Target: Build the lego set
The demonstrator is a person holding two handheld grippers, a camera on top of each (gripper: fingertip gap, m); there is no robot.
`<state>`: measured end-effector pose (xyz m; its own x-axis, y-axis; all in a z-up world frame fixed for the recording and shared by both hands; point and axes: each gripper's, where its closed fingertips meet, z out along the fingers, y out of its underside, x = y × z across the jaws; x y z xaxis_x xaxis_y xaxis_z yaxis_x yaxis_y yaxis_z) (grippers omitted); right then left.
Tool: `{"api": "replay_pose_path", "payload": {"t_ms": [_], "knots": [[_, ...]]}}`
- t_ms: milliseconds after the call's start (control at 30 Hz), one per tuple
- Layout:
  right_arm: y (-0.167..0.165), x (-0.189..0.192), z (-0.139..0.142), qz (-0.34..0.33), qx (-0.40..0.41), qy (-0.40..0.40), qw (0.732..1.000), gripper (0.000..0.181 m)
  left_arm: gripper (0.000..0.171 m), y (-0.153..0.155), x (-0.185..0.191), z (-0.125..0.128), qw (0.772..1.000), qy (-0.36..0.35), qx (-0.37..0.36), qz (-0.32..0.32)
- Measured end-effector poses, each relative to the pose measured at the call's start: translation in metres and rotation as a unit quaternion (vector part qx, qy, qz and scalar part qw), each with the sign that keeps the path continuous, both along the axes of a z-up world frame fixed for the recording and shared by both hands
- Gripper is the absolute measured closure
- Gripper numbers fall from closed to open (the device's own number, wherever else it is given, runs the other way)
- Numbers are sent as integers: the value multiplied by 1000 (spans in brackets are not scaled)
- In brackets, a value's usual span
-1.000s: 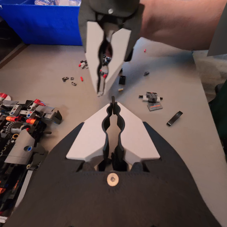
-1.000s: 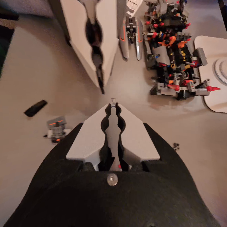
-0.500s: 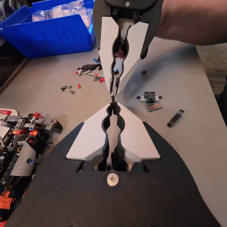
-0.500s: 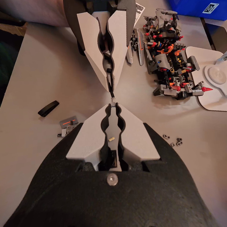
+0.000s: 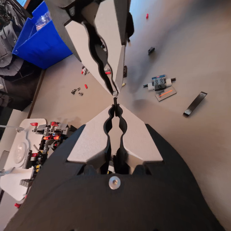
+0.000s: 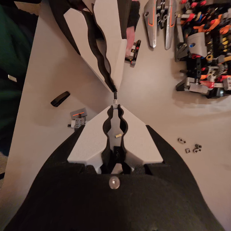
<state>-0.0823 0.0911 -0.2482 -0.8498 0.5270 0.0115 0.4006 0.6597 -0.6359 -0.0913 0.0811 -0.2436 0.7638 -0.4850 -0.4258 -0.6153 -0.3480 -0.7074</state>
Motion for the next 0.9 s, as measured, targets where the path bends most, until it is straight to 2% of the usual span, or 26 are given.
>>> {"api": "replay_pose_path", "payload": {"t_ms": [133, 267, 467, 700, 900], "knots": [[-2, 3, -14, 4, 20, -35, 999, 176, 170, -2, 2, -13, 999, 48, -25, -2], [-7, 6, -34, -7, 9, -71, 997, 176, 170, -7, 5, -33, 995, 73, -68, -15], [-11, 11, -47, -12, 2, -85, 996, 176, 170, -11, 9, -50, 992, 92, -84, -29], [-11, 11, -47, -6, 1, -71, 997, 176, 170, -12, 9, -51, 992, 102, -64, -42], [-11, 11, -47, -9, 2, -29, 1000, 176, 170, -12, 9, -51, 990, 120, -47, -51]]}}
